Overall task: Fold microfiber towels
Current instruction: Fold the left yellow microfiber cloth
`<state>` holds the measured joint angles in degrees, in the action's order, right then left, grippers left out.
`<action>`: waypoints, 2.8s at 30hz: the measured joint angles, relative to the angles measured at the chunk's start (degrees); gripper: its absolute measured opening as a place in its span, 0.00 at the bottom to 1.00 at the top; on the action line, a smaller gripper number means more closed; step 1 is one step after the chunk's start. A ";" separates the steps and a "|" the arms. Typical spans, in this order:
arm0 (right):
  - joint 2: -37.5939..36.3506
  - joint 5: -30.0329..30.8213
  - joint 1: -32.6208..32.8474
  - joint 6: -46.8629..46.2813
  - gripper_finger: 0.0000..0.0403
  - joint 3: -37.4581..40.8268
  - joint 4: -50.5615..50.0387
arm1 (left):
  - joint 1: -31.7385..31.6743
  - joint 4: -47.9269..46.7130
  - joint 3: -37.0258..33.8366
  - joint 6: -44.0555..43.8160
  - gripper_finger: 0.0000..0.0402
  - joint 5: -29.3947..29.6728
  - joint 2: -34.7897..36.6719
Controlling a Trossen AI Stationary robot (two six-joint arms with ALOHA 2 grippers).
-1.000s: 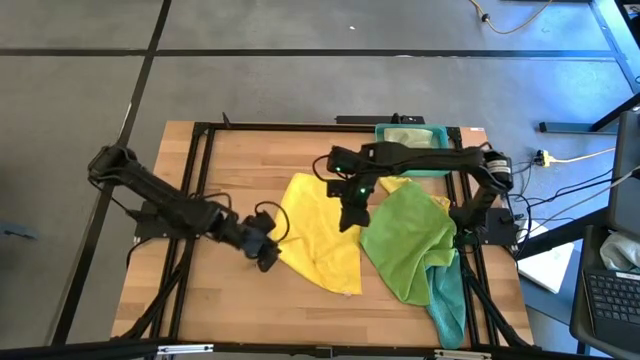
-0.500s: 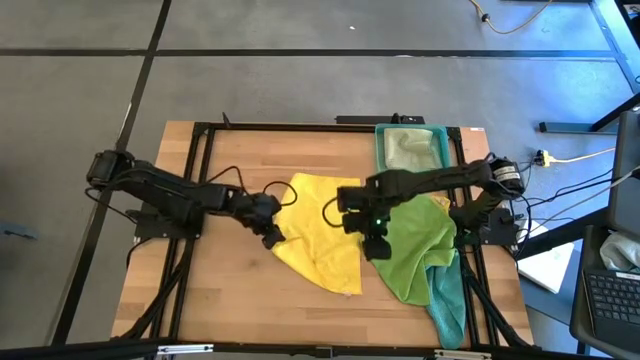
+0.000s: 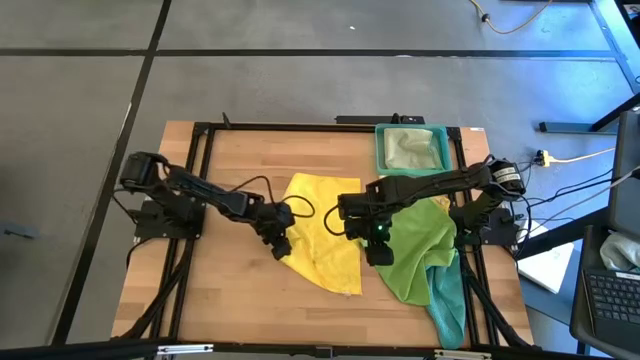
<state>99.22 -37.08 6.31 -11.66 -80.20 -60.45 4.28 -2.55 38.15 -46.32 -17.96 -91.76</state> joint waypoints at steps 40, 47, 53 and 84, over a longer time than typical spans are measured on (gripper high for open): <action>-0.12 8.99 8.02 -2.85 0.40 4.97 7.32 | 0.89 -2.04 8.63 -0.04 0.37 5.35 -5.92; -1.17 9.14 11.26 -9.56 0.39 11.79 14.17 | 3.06 -0.69 8.70 -1.64 0.37 6.88 -7.57; -1.57 9.89 15.12 -10.66 0.37 17.28 24.72 | 4.31 -0.80 8.64 -4.26 0.32 10.29 -6.91; -1.27 37.79 25.57 -13.47 0.33 40.74 67.52 | 6.51 0.51 8.61 -17.82 0.01 15.41 -6.47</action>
<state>97.95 0.70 31.88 -25.14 -39.46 7.07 10.79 -2.04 46.76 -64.14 -2.55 -98.24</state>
